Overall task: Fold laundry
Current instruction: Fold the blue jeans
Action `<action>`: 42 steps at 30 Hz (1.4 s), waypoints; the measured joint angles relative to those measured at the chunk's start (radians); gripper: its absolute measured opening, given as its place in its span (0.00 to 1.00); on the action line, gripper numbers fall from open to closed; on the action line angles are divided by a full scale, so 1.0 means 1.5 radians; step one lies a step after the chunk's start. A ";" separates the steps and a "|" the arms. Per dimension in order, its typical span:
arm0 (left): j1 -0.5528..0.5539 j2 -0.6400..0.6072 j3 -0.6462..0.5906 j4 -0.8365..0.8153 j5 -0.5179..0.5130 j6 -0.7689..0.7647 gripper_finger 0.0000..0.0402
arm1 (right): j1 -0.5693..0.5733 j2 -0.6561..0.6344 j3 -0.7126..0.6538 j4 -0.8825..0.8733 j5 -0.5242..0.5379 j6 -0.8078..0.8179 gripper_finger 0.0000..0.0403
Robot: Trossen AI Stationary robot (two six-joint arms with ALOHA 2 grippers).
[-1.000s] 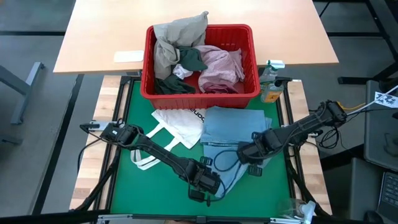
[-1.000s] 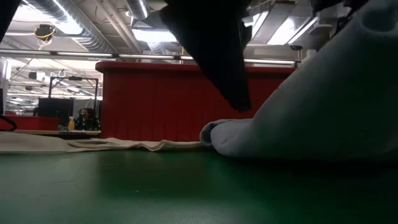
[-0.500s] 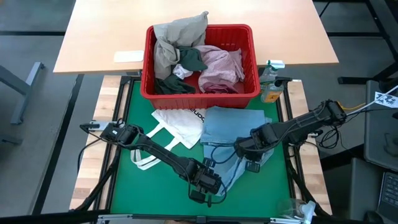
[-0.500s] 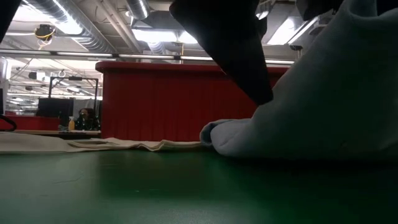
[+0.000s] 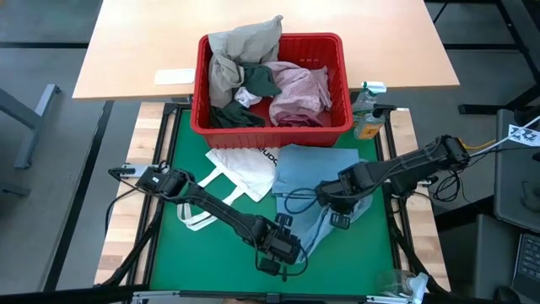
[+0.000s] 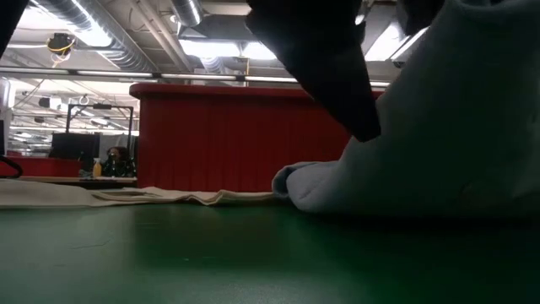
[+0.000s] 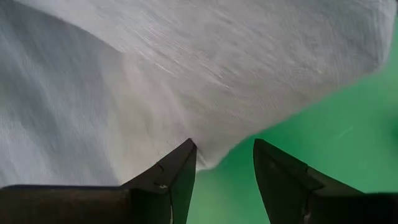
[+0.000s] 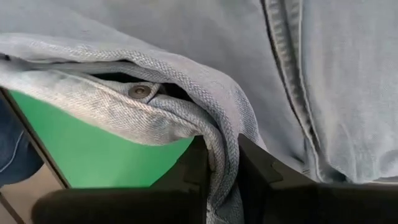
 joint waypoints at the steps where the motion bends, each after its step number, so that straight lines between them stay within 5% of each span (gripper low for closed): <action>1: -0.002 0.000 0.000 -0.008 -0.005 -0.006 0.38 | -0.005 0.000 0.000 -0.002 0.000 0.000 0.13; 10: -0.033 0.001 0.063 -0.126 -0.108 -0.059 0.38 | -0.052 0.000 0.000 -0.010 0.000 -0.002 0.13; 18: -0.053 0.001 0.074 -0.107 -0.219 -0.077 0.38 | -0.062 0.000 0.000 -0.010 -0.004 -0.005 0.13; 31: -0.058 0.001 0.075 -0.083 -0.173 -0.214 0.38 | -0.062 0.000 0.000 -0.008 0.016 -0.003 0.13; 42: -0.052 0.001 0.074 -0.042 -0.165 -0.210 0.38 | -0.062 0.000 0.000 -0.007 0.020 -0.003 0.13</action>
